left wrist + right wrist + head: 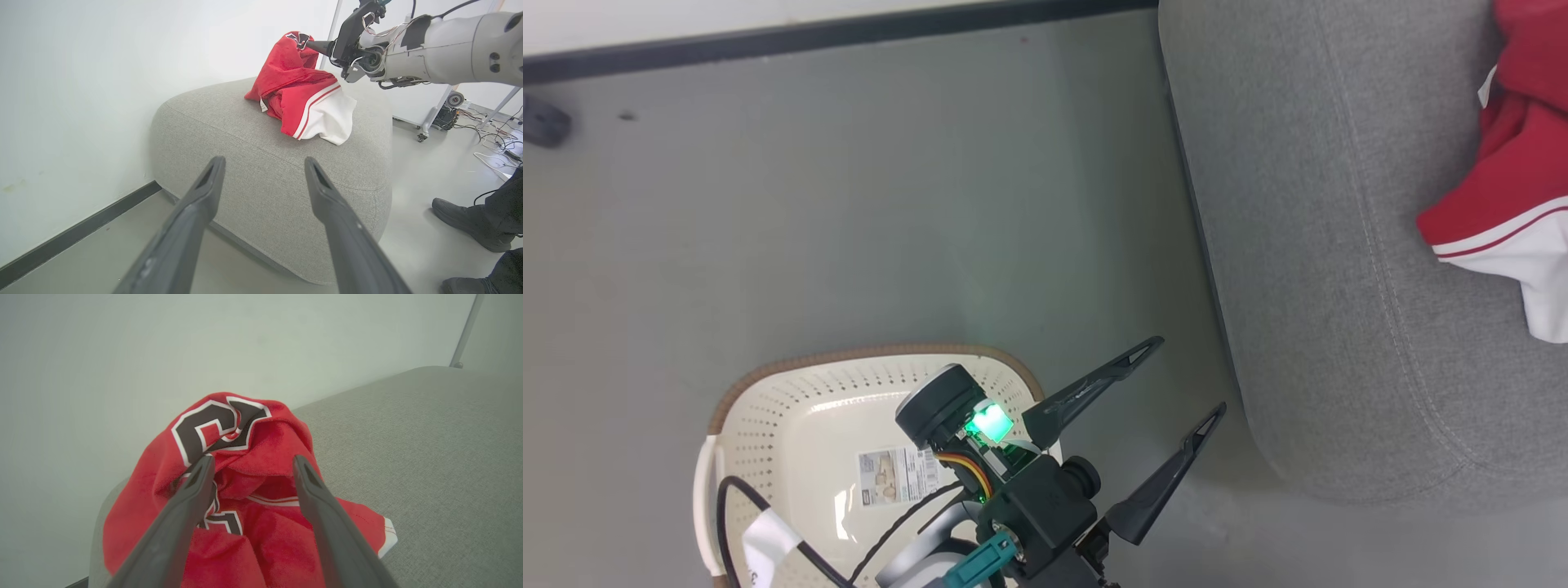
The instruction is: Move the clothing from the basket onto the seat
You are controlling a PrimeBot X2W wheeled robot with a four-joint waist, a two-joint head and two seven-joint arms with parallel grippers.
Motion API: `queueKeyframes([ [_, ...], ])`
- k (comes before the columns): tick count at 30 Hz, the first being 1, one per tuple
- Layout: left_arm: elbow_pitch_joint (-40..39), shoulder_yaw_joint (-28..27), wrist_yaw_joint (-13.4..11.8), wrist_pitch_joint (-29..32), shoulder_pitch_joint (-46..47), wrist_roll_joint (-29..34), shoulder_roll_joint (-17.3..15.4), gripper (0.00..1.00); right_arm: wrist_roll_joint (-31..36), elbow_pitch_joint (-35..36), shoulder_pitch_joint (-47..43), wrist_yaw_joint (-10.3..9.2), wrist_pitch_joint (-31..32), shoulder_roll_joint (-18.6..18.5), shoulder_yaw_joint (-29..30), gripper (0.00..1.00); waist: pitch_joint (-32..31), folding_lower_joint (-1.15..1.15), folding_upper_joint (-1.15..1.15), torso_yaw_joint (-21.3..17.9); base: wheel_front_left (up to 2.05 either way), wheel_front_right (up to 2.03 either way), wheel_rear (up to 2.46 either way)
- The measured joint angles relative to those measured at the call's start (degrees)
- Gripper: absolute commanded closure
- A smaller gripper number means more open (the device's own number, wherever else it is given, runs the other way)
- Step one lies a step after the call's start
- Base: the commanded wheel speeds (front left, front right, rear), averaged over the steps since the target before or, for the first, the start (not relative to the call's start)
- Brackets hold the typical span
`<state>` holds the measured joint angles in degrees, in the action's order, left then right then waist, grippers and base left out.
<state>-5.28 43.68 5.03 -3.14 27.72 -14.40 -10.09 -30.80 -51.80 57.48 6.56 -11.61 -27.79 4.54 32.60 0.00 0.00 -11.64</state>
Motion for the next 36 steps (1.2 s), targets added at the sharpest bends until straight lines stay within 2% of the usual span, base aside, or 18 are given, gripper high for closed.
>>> queueKeyframes([
  [9,2.6,-0.8,-1.1,-2.6,-1.6,-0.5,0.7,0.00,1.2,0.0,-6.0,0.09,-0.8,1.5,-2.0,0.00,-5.6,0.00,0.00,1.3,0.00,0.00,0.00],
  [15,3.4,-2.2,-2.6,-4.0,-3.8,-0.9,0.6,0.00,1.9,3.0,-10.7,0.47,-1.7,2.7,-3.2,0.00,-9.7,-0.01,0.00,2.4,0.00,0.00,0.00],
  [24,4.2,-4.7,-4.9,-5.5,-7.7,-3.2,-0.6,0.00,3.1,11.1,-17.8,0.49,-2.6,6.8,-6.1,0.00,-15.5,-0.01,-0.01,4.2,0.00,0.00,0.00],
  [30,4.6,-7.0,-7.1,-6.1,-11.4,-4.0,-1.2,0.00,5.1,18.9,-24.3,0.51,-2.6,9.6,-8.7,0.00,-19.7,-0.01,-0.01,5.5,0.00,0.00,0.00],
  [36,4.8,-8.9,-8.8,-6.6,-13.5,-4.3,-2.0,0.00,5.9,24.5,-29.0,0.51,-2.7,10.6,-9.6,0.00,-22.4,-0.01,0.00,6.2,0.00,0.00,0.00],
])
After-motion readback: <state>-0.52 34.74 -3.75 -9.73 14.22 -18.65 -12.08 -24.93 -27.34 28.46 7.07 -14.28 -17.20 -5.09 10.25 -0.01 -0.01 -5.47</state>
